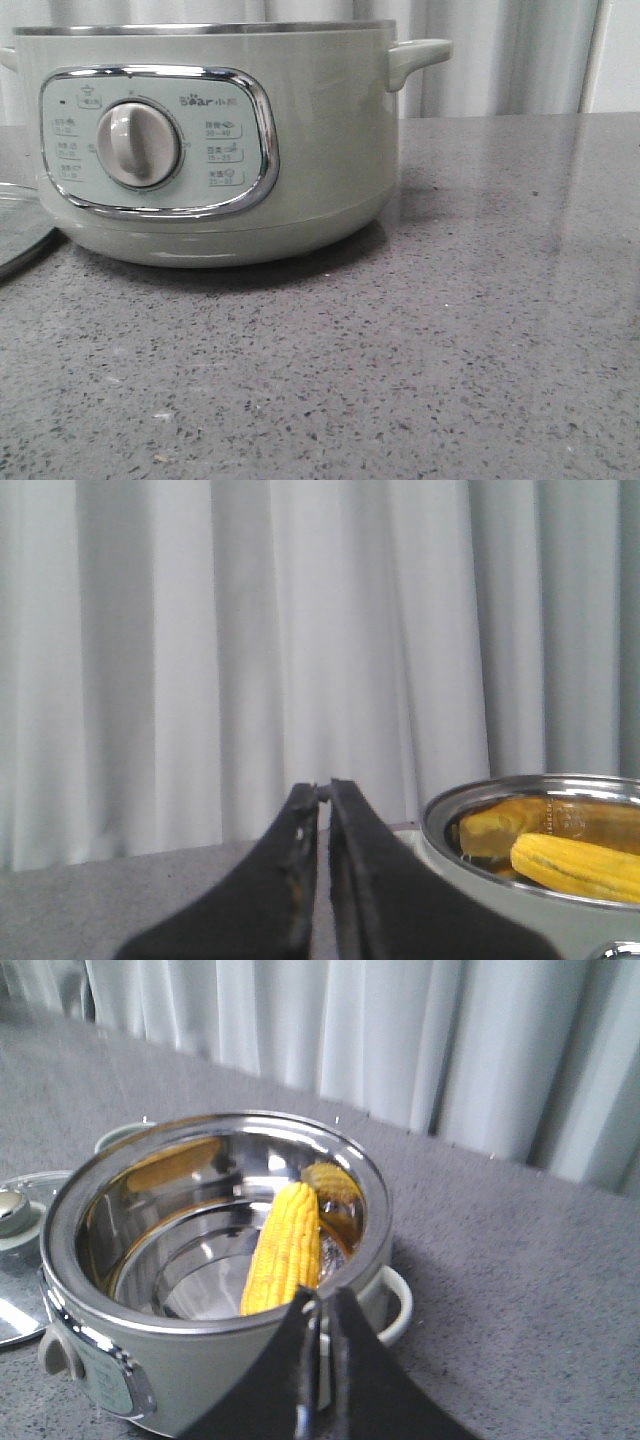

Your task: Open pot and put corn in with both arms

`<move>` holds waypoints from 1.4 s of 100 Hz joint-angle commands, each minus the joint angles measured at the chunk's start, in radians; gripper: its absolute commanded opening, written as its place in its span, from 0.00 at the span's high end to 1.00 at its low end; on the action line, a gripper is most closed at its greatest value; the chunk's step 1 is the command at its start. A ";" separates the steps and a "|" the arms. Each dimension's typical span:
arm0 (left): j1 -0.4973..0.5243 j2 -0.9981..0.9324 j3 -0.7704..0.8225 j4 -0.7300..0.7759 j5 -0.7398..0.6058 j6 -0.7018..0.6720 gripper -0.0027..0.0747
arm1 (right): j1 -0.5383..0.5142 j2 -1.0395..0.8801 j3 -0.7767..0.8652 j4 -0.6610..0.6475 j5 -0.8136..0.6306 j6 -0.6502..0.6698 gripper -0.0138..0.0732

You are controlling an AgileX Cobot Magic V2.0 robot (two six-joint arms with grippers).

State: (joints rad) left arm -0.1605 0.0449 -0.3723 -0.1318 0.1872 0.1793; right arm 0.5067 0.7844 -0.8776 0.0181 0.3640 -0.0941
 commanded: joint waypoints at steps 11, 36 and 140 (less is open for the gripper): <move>-0.002 -0.018 0.023 -0.017 -0.023 -0.002 0.99 | -0.001 -0.224 0.205 -0.052 -0.208 -0.011 0.93; -0.002 -0.040 0.083 -0.017 -0.034 -0.002 0.99 | -0.001 -0.517 0.452 -0.116 -0.234 -0.011 0.93; -0.002 -0.043 0.100 -0.017 -0.035 -0.002 0.99 | -0.001 -0.807 0.546 -0.180 -0.225 -0.011 0.93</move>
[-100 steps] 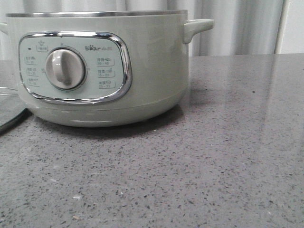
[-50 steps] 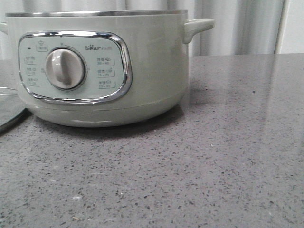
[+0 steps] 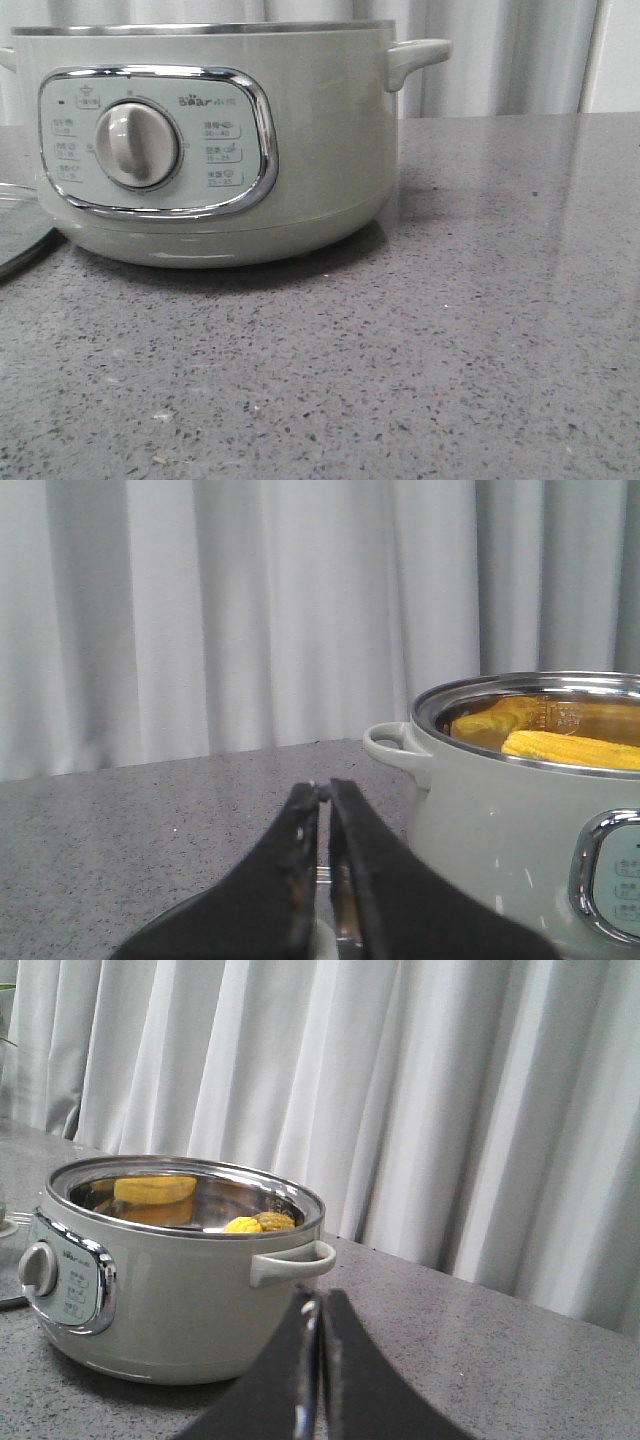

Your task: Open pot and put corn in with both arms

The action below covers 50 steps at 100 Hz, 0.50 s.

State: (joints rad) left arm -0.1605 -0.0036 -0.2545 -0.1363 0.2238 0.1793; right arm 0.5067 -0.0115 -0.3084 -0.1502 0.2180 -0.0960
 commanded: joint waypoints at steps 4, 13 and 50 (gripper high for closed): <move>-0.002 0.006 -0.009 -0.011 -0.075 -0.002 0.99 | -0.001 -0.011 -0.024 -0.012 -0.079 -0.009 0.93; 0.002 0.004 0.047 0.014 -0.134 -0.002 0.99 | -0.001 -0.011 -0.024 -0.012 -0.079 -0.009 0.93; 0.148 -0.036 0.263 0.076 -0.256 -0.002 0.99 | -0.001 -0.011 -0.024 -0.012 -0.079 -0.009 0.93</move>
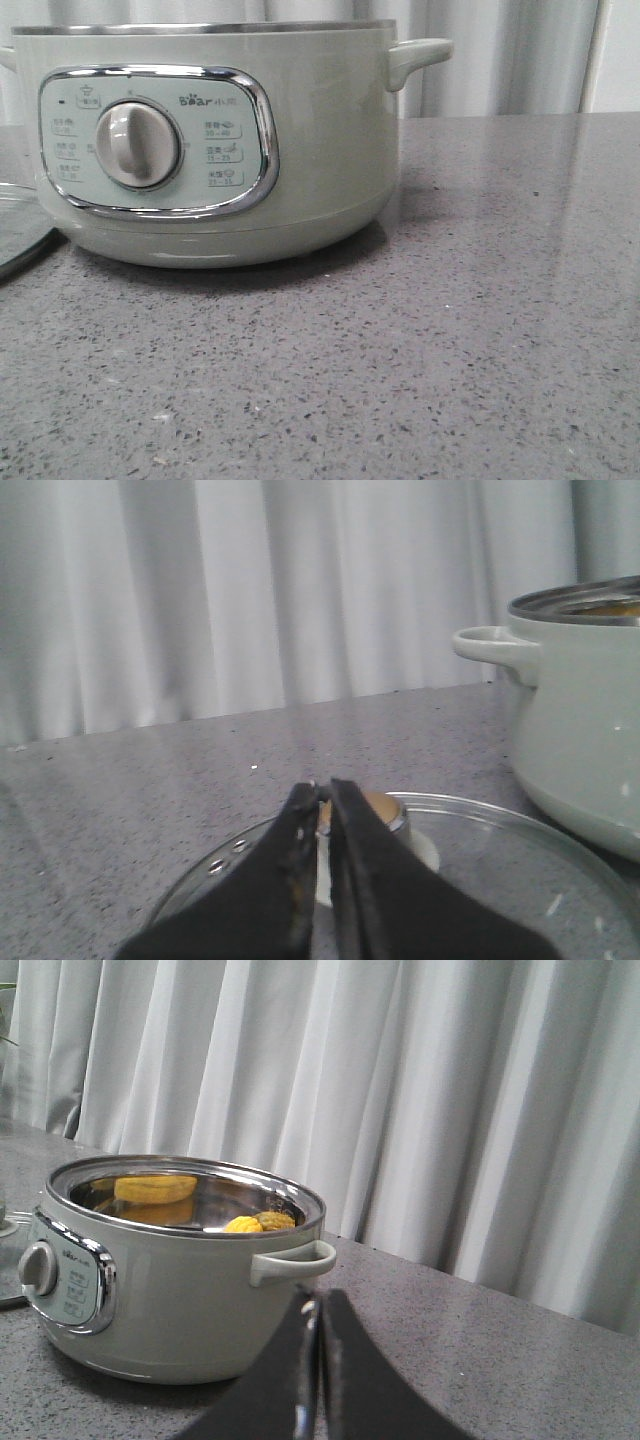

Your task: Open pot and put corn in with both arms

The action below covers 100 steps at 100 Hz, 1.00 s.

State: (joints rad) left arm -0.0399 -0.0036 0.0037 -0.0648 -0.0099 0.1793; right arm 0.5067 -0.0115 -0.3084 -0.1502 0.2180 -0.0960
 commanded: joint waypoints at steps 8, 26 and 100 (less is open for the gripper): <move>0.033 -0.036 0.005 0.006 0.073 -0.016 0.99 | -0.001 -0.011 -0.024 -0.012 -0.079 -0.009 0.93; 0.019 -0.036 0.005 0.046 0.271 -0.141 0.99 | -0.001 -0.011 -0.024 -0.012 -0.079 -0.009 0.93; 0.019 -0.034 0.005 0.055 0.309 -0.141 0.99 | -0.001 -0.011 -0.024 -0.012 -0.079 -0.009 0.93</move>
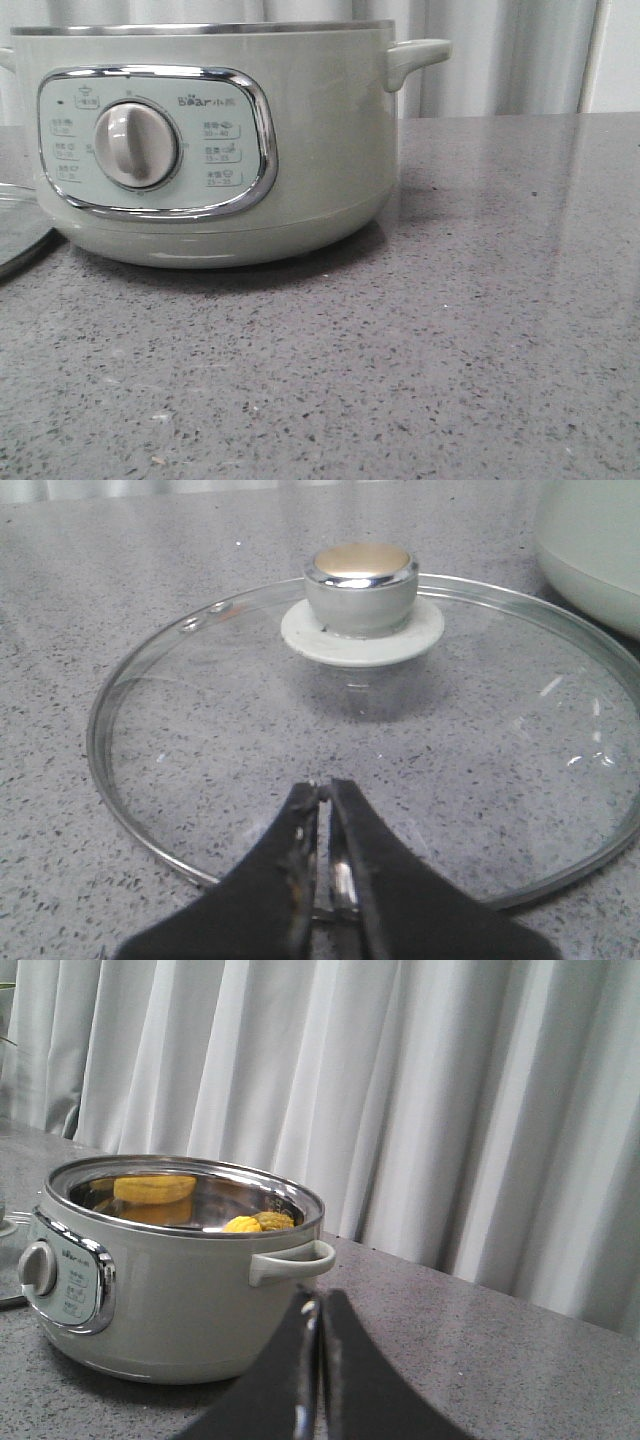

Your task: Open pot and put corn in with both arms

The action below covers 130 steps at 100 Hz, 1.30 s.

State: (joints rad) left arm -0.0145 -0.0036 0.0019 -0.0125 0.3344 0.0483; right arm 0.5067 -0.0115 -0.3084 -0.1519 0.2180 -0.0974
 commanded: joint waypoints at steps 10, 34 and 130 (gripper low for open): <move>-0.006 -0.034 0.007 0.003 -0.035 -0.010 0.99 | -0.001 -0.011 -0.024 -0.011 -0.079 -0.008 0.93; -0.006 -0.034 0.007 0.003 -0.035 -0.010 0.99 | -0.005 -0.011 0.017 -0.011 -0.093 -0.008 0.93; -0.006 -0.034 0.007 0.003 -0.041 -0.010 0.99 | -0.541 -0.018 0.340 0.152 -0.183 0.055 0.93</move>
State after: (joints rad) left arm -0.0145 -0.0036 0.0019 -0.0107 0.3344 0.0483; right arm -0.0281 -0.0115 0.0119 -0.0546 0.0268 0.0393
